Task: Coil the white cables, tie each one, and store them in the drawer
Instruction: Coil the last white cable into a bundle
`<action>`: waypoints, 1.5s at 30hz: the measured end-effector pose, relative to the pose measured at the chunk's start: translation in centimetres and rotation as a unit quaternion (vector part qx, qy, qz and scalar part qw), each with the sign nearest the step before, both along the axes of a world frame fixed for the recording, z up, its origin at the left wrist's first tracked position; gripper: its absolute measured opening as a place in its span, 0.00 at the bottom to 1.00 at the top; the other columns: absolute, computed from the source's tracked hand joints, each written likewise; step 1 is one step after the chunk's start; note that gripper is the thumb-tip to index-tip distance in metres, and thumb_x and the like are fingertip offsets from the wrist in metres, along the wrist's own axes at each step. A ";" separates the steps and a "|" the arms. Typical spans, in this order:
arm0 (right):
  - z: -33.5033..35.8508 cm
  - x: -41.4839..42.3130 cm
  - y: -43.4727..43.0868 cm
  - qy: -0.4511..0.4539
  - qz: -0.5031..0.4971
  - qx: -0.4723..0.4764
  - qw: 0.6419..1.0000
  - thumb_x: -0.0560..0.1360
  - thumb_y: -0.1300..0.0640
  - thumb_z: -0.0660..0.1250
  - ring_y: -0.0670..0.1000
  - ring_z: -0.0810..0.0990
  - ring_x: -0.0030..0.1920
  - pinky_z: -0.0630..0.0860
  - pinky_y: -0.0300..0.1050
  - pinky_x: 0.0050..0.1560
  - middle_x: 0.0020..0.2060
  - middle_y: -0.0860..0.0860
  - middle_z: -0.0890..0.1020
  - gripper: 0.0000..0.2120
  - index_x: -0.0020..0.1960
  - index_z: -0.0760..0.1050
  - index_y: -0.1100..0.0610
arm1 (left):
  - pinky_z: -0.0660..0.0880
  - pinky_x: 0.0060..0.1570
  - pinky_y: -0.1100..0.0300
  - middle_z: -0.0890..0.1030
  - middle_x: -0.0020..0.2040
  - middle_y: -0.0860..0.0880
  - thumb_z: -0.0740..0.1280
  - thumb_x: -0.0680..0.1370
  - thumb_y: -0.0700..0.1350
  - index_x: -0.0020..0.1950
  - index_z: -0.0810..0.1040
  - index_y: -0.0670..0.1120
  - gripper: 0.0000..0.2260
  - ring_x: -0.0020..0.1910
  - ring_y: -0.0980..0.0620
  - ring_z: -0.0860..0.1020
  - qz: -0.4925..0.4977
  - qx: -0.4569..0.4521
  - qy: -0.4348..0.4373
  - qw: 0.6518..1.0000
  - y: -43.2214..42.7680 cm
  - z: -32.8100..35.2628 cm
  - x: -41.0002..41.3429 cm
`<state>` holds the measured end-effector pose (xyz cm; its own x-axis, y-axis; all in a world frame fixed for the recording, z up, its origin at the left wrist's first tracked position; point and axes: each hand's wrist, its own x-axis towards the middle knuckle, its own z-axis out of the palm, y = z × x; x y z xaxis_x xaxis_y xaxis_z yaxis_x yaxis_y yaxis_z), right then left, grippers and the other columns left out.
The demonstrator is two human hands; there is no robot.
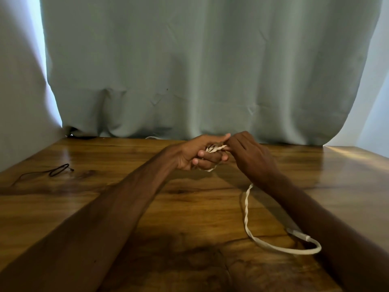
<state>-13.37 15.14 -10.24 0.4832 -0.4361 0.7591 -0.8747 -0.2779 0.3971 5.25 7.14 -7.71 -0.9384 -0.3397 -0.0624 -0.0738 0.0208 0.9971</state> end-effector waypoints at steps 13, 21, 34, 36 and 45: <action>-0.4 -0.2 -0.9 -0.153 0.121 0.089 0.977 0.76 0.67 0.68 0.50 0.79 0.52 0.72 0.37 0.54 0.52 0.55 0.82 0.11 0.57 0.78 0.60 | 0.52 0.21 0.65 0.66 0.19 0.56 0.56 0.86 0.50 0.42 0.77 0.42 0.19 0.14 0.59 0.62 -0.114 0.100 0.035 0.988 1.7 0.9 0.6; -2.4 3.4 0.0 -0.391 0.085 0.380 0.834 0.85 0.66 0.56 0.48 0.82 0.32 0.79 0.39 0.34 0.41 0.58 0.85 0.14 0.49 0.80 0.60 | 0.58 0.25 0.67 0.74 0.31 0.55 0.54 0.86 0.43 0.72 0.68 0.29 0.21 0.20 0.58 0.64 -0.015 0.117 0.197 0.973 2.3 0.9 -1.4; -0.4 5.1 0.8 -0.257 0.032 0.297 0.919 0.78 0.58 0.71 0.41 0.81 0.38 0.71 0.28 0.37 0.40 0.45 0.86 0.03 0.48 0.84 0.54 | 0.65 0.21 0.68 0.84 0.49 0.45 0.57 0.78 0.27 0.41 0.67 0.45 0.13 0.21 0.58 0.70 0.403 0.210 0.337 0.825 -2.9 -0.2 1.1; 0.1 4.8 0.8 -0.248 0.018 0.326 0.912 0.76 0.56 0.73 0.44 0.83 0.38 0.76 0.37 0.39 0.38 0.46 0.86 0.03 0.46 0.86 0.54 | 0.66 0.21 0.68 0.84 0.50 0.44 0.58 0.78 0.27 0.40 0.67 0.45 0.14 0.21 0.59 0.72 0.411 0.189 0.323 0.831 -2.1 -0.2 0.7; 0.3 3.2 2.0 -0.377 0.060 0.494 0.781 0.81 0.60 0.68 0.45 0.83 0.33 0.76 0.36 0.34 0.34 0.49 0.84 0.05 0.52 0.82 0.58 | 0.77 0.33 0.67 0.85 0.58 0.41 0.61 0.80 0.29 0.48 0.71 0.41 0.07 0.33 0.55 0.82 0.432 0.130 0.304 0.839 -2.5 -0.8 -0.7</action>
<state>-10.14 17.12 -9.91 0.1436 -0.9752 0.1683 -0.7001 -0.2203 -0.6792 4.57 4.62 -8.55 -0.2334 -0.9589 0.1615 0.5742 -0.0019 0.8187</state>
